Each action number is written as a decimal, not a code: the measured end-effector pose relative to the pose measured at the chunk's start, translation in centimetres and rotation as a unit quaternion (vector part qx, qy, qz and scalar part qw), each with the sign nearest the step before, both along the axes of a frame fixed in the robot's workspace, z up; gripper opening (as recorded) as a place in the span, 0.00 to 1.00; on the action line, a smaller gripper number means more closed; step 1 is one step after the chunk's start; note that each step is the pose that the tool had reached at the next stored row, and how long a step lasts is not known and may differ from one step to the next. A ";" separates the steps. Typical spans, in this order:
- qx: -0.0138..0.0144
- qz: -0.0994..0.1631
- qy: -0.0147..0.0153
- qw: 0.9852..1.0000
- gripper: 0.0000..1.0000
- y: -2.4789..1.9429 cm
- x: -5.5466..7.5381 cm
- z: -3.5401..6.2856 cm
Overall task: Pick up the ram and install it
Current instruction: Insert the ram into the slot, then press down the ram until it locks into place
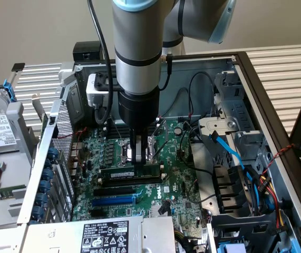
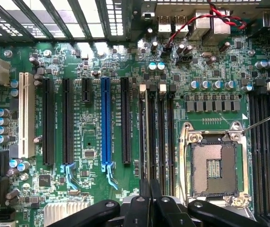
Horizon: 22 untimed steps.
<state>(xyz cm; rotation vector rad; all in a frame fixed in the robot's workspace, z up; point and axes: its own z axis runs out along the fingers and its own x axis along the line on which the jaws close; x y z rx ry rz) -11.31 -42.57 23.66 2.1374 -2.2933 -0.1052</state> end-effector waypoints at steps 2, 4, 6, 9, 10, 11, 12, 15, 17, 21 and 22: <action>0.000 0.000 -0.001 1.000 0.12 0.00 0.0 -0.14; 0.000 0.000 -0.001 1.000 0.19 0.00 0.0 -0.15; 0.000 0.000 -0.001 1.000 0.26 0.00 0.0 -0.14; 0.000 0.000 -0.001 1.000 0.26 0.00 0.0 -0.14; 0.000 0.000 -0.001 1.000 0.26 0.00 0.0 -0.14; 0.000 0.000 -0.001 1.000 0.26 0.00 0.0 -0.14; 0.000 0.000 -0.001 1.000 0.26 0.00 0.0 -0.14; 0.000 0.000 -0.001 1.000 0.26 0.01 0.0 -0.03; 0.000 0.001 -0.001 1.000 0.26 0.01 0.0 0.10; 0.000 0.001 -0.001 1.000 0.26 0.00 0.0 0.12; 0.000 0.001 -0.001 1.000 0.26 0.00 0.0 0.12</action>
